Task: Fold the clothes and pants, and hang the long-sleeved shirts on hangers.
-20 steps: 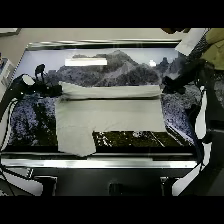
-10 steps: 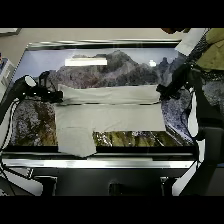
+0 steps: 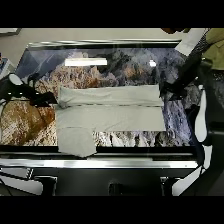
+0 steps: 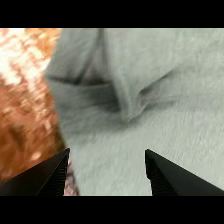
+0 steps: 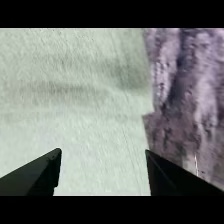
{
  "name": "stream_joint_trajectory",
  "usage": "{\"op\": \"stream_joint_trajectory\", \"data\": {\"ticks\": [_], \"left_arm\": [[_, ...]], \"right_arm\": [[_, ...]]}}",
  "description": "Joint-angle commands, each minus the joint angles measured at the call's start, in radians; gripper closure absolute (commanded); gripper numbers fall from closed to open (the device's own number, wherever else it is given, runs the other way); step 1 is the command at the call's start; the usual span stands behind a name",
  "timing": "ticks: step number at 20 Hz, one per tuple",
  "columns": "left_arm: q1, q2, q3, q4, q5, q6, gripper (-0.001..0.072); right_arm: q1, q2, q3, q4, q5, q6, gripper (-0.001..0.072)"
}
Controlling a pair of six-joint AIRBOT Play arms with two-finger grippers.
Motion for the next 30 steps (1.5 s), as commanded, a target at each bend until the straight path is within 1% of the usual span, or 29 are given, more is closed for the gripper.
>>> {"op": "stream_joint_trajectory", "data": {"ticks": [1,3,4,6,8,10,13,20,24,27,28,29,30], "left_arm": [[0.127,0.154,-0.123,-0.076,-0.060,-0.001,0.0158],[0.226,0.291,-0.318,-0.166,-0.038,0.008,0.0159],[0.272,0.361,-0.428,-0.214,-0.024,0.027,0.0160],[0.331,0.470,-0.623,-0.249,0.006,0.026,0.0160],[0.341,0.538,-0.775,-0.250,0.043,0.026,0.0162],[0.327,0.562,-0.874,-0.274,0.065,0.036,0.0165],[0.299,0.561,-0.941,-0.294,0.082,0.078,0.0171],[0.283,0.561,-1.036,-0.301,0.155,0.079,0.0170],[0.282,0.557,-1.090,-0.409,0.206,0.132,0.0172],[0.256,0.553,-1.120,-0.428,0.229,0.140,0.0184],[0.248,0.553,-1.124,-0.428,0.229,0.150,0.0292],[0.247,0.553,-1.125,-0.429,0.229,0.153,0.0527],[0.247,0.554,-1.125,-0.429,0.228,0.153,0.0695]], "right_arm": [[-0.106,0.139,-0.068,0.091,-0.012,-0.076,0.0187],[-0.176,0.249,-0.220,0.180,0.023,-0.119,0.0186],[-0.198,0.304,-0.309,0.219,0.050,-0.148,0.0186],[-0.210,0.407,-0.476,0.243,0.101,-0.188,0.0186],[-0.208,0.482,-0.607,0.247,0.157,-0.200,0.0186],[-0.208,0.531,-0.700,0.253,0.210,-0.200,0.0186],[-0.208,0.562,-0.768,0.274,0.228,-0.210,0.0186],[-0.208,0.590,-0.785,0.307,0.230,-0.213,0.0187],[-0.208,0.599,-0.786,0.335,0.229,-0.213,0.0187],[-0.208,0.599,-0.786,0.368,0.232,-0.213,0.0187],[-0.208,0.599,-0.786,0.379,0.232,-0.213,0.0188],[-0.208,0.599,-0.786,0.391,0.232,-0.213,0.0189],[-0.208,0.599,-0.786,0.398,0.231,-0.214,0.0189]]}}
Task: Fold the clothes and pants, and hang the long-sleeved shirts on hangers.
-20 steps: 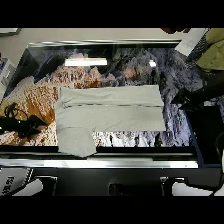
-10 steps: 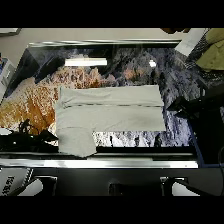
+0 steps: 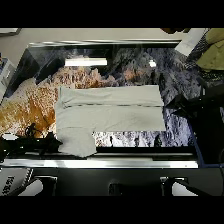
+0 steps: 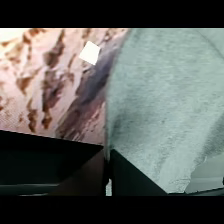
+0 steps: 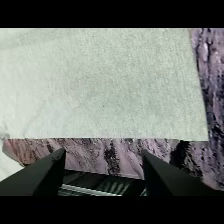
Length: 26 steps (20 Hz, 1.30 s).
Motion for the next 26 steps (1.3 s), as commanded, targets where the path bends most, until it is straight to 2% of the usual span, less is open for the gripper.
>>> {"op": "stream_joint_trajectory", "data": {"ticks": [1,8,12,17,26], "left_arm": [[-0.010,0.002,-0.011,-0.027,0.006,0.013,0.0691],[-0.010,0.003,-0.011,-0.027,-0.039,0.058,0.0691],[-0.010,0.004,-0.009,-0.027,-0.037,0.058,0.0691],[-0.010,0.004,-0.009,-0.027,-0.039,0.058,0.0691],[-0.010,0.004,-0.009,-0.027,-0.039,0.058,0.0692]], "right_arm": [[-0.001,0.001,0.000,0.030,-0.010,-0.013,0.0189],[-0.229,-0.065,-0.046,0.007,-0.019,-0.077,0.0190],[-0.211,-0.153,-0.181,0.005,0.037,-0.164,0.0188],[-0.158,-0.215,-0.258,0.027,0.126,-0.218,0.0192],[-0.046,-0.222,-0.268,0.034,0.231,-0.183,0.0392]]}}
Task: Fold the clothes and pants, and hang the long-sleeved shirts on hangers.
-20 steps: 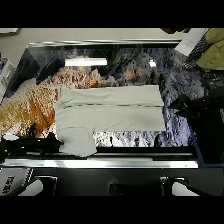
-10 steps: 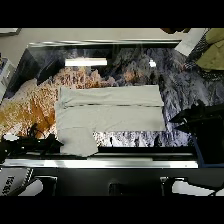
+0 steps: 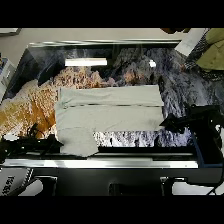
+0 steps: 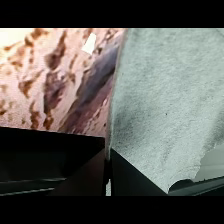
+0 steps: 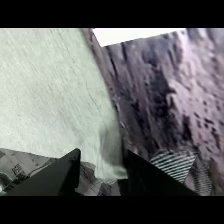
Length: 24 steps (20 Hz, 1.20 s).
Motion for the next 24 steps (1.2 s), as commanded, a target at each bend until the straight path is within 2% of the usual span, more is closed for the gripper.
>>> {"op": "stream_joint_trajectory", "data": {"ticks": [1,4,7,9,12,15,18,20,24], "left_arm": [[0.000,0.001,0.002,-0.001,0.000,0.000,0.0691],[0.000,0.005,0.011,-0.001,-0.002,0.001,0.0692],[0.000,0.053,0.064,0.000,-0.024,-0.006,0.0693],[0.000,0.113,0.109,0.026,-0.071,-0.067,0.0694],[0.000,0.254,0.151,0.094,-0.180,-0.209,0.0694],[0.000,0.409,0.157,0.116,-0.283,-0.286,0.0694],[0.000,0.507,0.159,0.085,-0.349,-0.338,0.0694],[-0.001,0.505,0.179,0.047,-0.343,-0.336,0.0695],[-0.047,0.392,0.259,0.022,-0.204,-0.304,0.0695]], "right_arm": [[0.039,-0.003,-0.007,-0.004,0.039,0.018,0.0474],[0.060,0.004,-0.007,0.004,0.027,0.014,0.0678],[0.059,0.051,-0.007,-0.029,-0.010,0.051,0.0680],[0.060,0.107,-0.007,-0.061,-0.066,0.065,0.0680],[0.060,0.227,-0.007,-0.118,-0.158,0.096,0.0681],[0.060,0.360,-0.007,-0.156,-0.219,0.167,0.0681],[0.060,0.443,-0.007,-0.155,-0.284,0.187,0.0681],[0.060,0.460,-0.007,-0.147,-0.265,0.186,0.0681],[0.060,0.430,-0.006,-0.054,-0.089,0.136,0.0681]]}}
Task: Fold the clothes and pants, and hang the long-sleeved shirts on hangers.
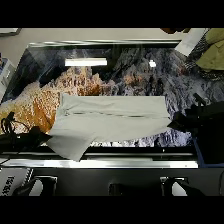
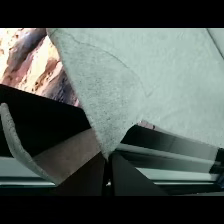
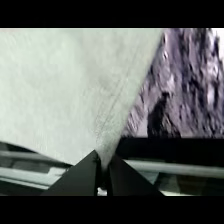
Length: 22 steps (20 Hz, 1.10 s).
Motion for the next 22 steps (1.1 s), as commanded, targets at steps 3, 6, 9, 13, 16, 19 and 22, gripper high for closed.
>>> {"op": "stream_joint_trajectory", "data": {"ticks": [3,6,9,13,16,19,22], "left_arm": [[-0.093,-0.219,0.139,-0.026,0.179,0.053,0.0695],[-0.130,-0.410,0.259,-0.026,0.239,0.058,0.0695],[-0.160,-0.592,0.398,-0.050,0.258,0.080,0.0695],[-0.175,-0.801,0.622,-0.072,0.258,0.077,0.0695],[-0.178,-0.918,0.763,-0.092,0.257,0.056,0.0695],[-0.190,-1.024,0.870,-0.097,0.258,0.031,0.0695],[-0.203,-1.126,0.978,-0.127,0.257,0.016,0.0695]], "right_arm": [[0.001,-0.083,0.001,0.129,0.207,-0.069,0.0681],[0.001,-0.164,0.015,0.158,0.304,-0.078,0.0681],[0.001,-0.246,0.072,0.185,0.364,-0.087,0.0680],[0.001,-0.366,0.205,0.187,0.402,-0.072,0.0680],[0.031,-0.455,0.311,0.185,0.414,-0.069,0.0680],[0.096,-0.543,0.413,0.117,0.430,0.000,0.0680],[0.120,-0.595,0.457,0.047,0.436,0.079,0.0680]]}}
